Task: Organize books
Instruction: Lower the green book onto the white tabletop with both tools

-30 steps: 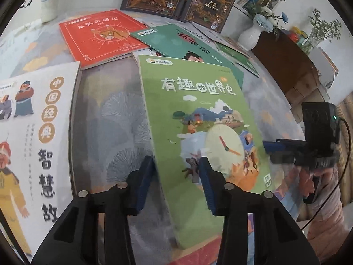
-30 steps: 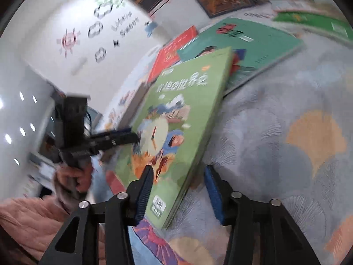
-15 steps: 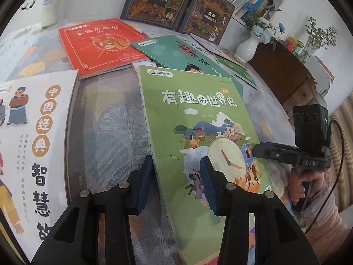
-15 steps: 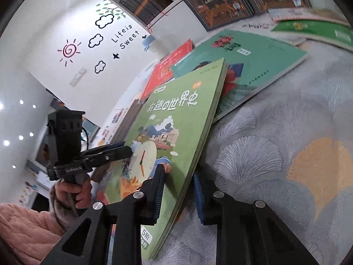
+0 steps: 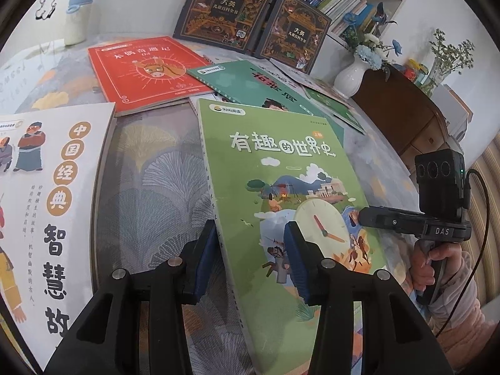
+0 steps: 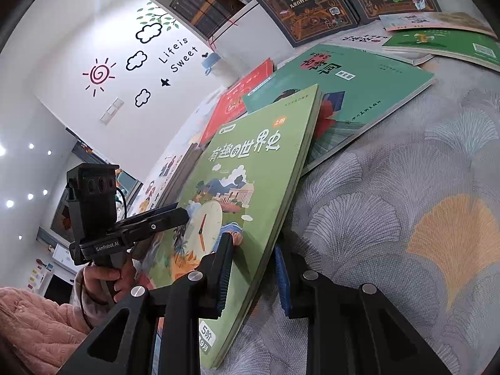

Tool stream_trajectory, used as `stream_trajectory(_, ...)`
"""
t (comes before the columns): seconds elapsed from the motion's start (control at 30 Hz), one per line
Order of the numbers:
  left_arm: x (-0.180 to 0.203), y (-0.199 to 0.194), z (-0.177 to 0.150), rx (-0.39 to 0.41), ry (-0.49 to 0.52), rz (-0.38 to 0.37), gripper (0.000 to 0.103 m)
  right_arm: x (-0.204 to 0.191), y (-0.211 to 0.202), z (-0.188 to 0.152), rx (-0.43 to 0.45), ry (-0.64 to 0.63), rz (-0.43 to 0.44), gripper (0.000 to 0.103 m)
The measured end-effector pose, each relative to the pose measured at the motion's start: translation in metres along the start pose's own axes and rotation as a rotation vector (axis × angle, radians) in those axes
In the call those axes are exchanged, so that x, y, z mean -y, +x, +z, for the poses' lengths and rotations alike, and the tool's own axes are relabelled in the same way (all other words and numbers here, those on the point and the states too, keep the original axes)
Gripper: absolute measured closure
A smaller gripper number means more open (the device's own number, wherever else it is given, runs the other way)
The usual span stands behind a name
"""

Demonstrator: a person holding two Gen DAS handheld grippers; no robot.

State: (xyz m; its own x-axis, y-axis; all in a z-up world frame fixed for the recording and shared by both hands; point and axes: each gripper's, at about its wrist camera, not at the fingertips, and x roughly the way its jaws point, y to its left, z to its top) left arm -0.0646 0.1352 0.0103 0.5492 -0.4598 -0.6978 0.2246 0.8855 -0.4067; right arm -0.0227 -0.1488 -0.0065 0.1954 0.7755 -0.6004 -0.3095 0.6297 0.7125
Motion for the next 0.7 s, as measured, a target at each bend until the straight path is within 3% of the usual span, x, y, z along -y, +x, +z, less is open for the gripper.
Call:
stream_trajectory(0.1, -0.001, 0.0, 0.001, 0.003, -0.015, -0.001, 0.06, -0.002, 0.0, 0.0, 0.004, -0.008, -0.016, 0.08)
stream_trajectory(0.3, -0.003, -0.003, 0.006, -0.044, -0.076, -0.011, 0.062, -0.028, 0.001, 0.0, 0.012, -0.068, -0.15, 0.074)
stream_trajectory(0.47, -0.004, -0.006, 0.004, -0.063, -0.1, -0.032, 0.062, -0.033, -0.003, -0.003, 0.002, -0.05, -0.147, 0.074)
stream_trajectory(0.7, 0.003, -0.022, 0.001, -0.065, -0.116, -0.053, 0.062, -0.071, -0.022, -0.006, 0.013, -0.126, -0.153, 0.074)
